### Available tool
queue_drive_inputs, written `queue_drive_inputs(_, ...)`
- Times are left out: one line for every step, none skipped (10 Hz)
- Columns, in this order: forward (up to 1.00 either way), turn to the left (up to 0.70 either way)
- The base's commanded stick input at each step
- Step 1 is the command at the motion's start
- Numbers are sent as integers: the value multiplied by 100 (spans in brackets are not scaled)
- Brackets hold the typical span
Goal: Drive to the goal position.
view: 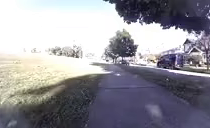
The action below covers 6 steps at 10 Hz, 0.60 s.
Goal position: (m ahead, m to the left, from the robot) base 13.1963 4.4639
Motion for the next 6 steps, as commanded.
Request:
queue_drive_inputs(9, 0)
queue_drive_inputs(8, 0)
queue_drive_inputs(7, 0)
queue_drive_inputs(8, 0)
queue_drive_inputs(8, 0)
queue_drive_inputs(9, 0)
